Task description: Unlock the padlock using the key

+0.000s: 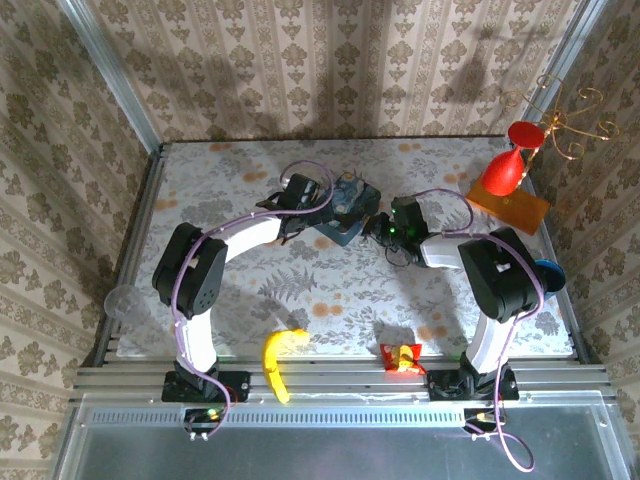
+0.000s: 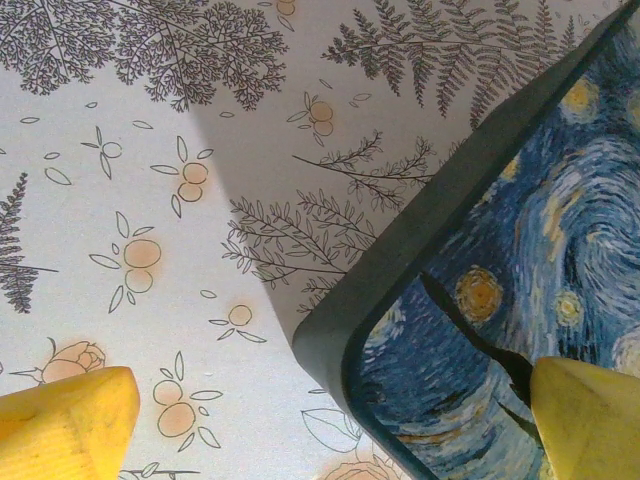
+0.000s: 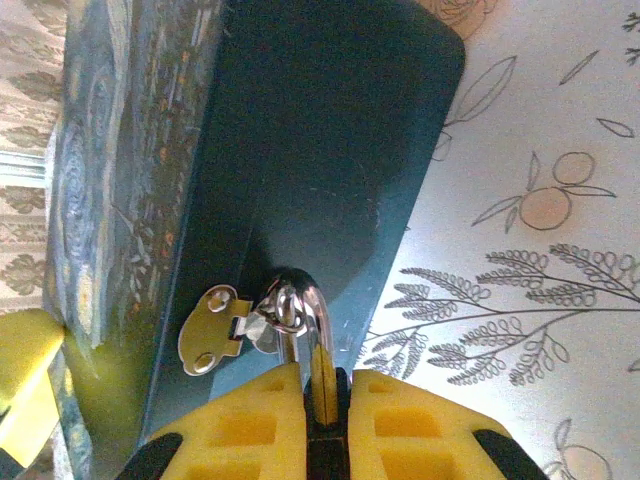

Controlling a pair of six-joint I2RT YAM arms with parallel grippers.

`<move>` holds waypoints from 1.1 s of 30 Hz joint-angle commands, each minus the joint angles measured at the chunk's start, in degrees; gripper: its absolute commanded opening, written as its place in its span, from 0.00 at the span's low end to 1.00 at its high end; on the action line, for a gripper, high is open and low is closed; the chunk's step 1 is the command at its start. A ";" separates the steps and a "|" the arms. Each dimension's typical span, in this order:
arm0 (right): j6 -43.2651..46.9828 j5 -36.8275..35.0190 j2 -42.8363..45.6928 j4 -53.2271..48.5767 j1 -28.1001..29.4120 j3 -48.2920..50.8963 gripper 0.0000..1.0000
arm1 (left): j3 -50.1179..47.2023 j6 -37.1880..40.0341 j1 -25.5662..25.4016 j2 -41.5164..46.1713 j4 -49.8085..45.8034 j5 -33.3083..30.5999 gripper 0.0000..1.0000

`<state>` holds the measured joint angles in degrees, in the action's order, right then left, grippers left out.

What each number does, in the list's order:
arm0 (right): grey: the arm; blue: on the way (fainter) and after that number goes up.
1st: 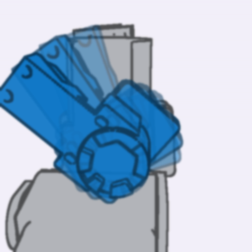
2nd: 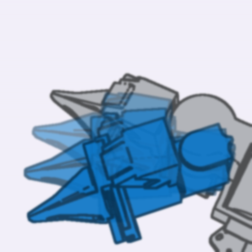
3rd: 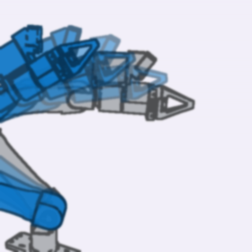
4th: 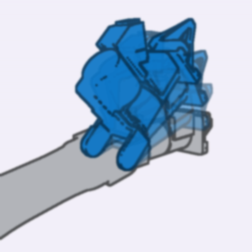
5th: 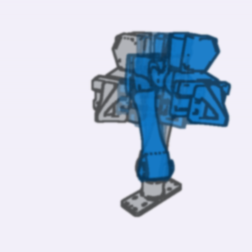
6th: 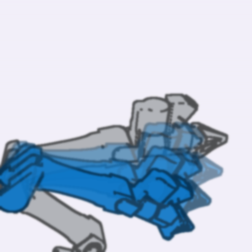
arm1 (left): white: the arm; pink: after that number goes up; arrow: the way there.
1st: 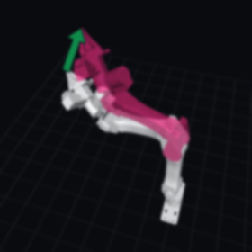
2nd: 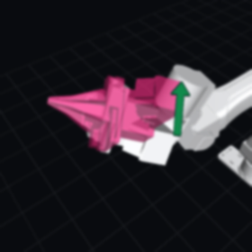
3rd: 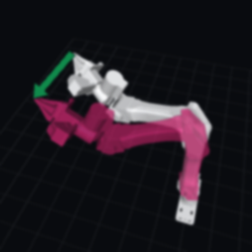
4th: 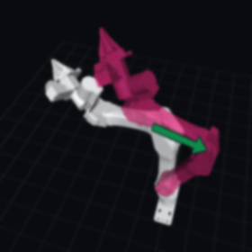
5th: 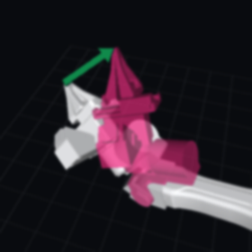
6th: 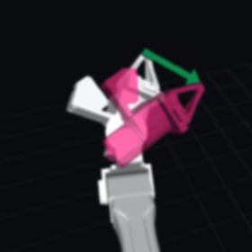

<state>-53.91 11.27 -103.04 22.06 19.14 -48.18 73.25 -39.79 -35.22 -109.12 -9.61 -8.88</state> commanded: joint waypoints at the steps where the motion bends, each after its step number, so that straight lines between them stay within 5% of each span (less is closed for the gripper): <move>1: 5.64 -3.42 3.85 -6.55 -1.83 -2.66 0.00 | -4.02 2.44 1.12 -4.17 -14.83 -4.17 1.00; 19: 25.26 4.77 4.48 -22.14 -3.77 -9.82 0.00 | -3.67 3.07 1.39 -2.06 -14.74 -3.24 1.00; 33: 18.92 8.85 6.79 -16.08 3.01 -3.61 0.00 | 5.92 8.72 -1.44 7.63 -15.46 -7.02 1.00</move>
<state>-32.27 18.50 -99.11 2.04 20.78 -53.17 75.88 -34.41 -35.57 -103.53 -22.96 -13.30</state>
